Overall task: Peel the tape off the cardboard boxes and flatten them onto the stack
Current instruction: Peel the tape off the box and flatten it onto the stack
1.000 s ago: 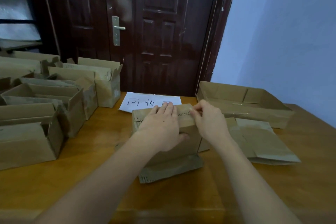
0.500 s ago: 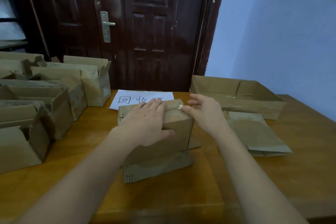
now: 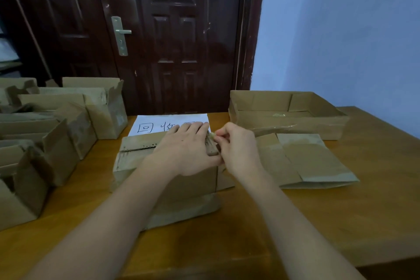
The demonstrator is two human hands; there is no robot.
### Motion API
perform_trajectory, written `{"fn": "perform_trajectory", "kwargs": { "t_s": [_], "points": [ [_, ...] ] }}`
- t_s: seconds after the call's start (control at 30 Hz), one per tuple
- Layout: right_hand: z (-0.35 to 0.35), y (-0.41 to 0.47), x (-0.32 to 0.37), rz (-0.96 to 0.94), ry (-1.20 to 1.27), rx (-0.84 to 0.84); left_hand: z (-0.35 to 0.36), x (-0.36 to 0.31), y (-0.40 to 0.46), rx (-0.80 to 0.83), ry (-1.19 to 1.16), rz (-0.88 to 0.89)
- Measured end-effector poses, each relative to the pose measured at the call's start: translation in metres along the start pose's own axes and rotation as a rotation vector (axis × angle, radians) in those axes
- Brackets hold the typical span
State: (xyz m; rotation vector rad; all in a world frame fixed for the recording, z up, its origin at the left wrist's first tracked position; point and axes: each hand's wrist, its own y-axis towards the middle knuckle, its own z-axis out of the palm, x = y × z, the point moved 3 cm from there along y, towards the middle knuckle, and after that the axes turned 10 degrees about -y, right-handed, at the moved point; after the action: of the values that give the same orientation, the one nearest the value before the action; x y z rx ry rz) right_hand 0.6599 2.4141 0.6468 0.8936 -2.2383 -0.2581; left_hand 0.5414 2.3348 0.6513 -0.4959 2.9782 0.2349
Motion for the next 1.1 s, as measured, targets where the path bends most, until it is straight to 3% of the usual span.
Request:
{"fn": "perform_trajectory", "kwargs": {
  "t_s": [0.2, 0.3, 0.37, 0.53, 0.7, 0.83, 0.9, 1.03, 1.1],
  "points": [
    [-0.001, -0.003, -0.002, -0.174, -0.152, -0.105, -0.001, 0.001, -0.001, -0.012, -0.017, 0.013],
    [0.003, -0.004, -0.01, -0.118, -0.184, -0.089, 0.0, 0.002, -0.001, -0.007, -0.022, 0.02],
    [0.005, -0.004, -0.017, -0.063, -0.03, -0.035, 0.0, 0.003, 0.0, -0.011, -0.015, 0.02],
    [-0.001, -0.004, -0.027, 0.184, 0.708, 0.166, 0.002, 0.001, 0.003, -0.008, 0.003, 0.021],
    [0.015, -0.008, -0.029, 0.39, 0.963, 0.343, 0.001, 0.001, 0.004, -0.008, 0.018, 0.022],
    [0.02, -0.008, -0.03, 0.42, 0.849, 0.474, 0.001, 0.0, 0.003, -0.005, 0.024, 0.017],
    [0.019, -0.004, -0.029, 0.366, 0.715, 0.434, 0.0, -0.001, 0.001, -0.007, 0.03, 0.02],
    [0.017, 0.006, -0.028, 0.172, 0.253, 0.256, -0.001, -0.002, 0.0, -0.016, 0.014, 0.021],
    [0.021, 0.013, -0.031, 0.112, 0.007, 0.244, -0.001, -0.002, 0.0, -0.013, 0.018, 0.026]
  ]
}}
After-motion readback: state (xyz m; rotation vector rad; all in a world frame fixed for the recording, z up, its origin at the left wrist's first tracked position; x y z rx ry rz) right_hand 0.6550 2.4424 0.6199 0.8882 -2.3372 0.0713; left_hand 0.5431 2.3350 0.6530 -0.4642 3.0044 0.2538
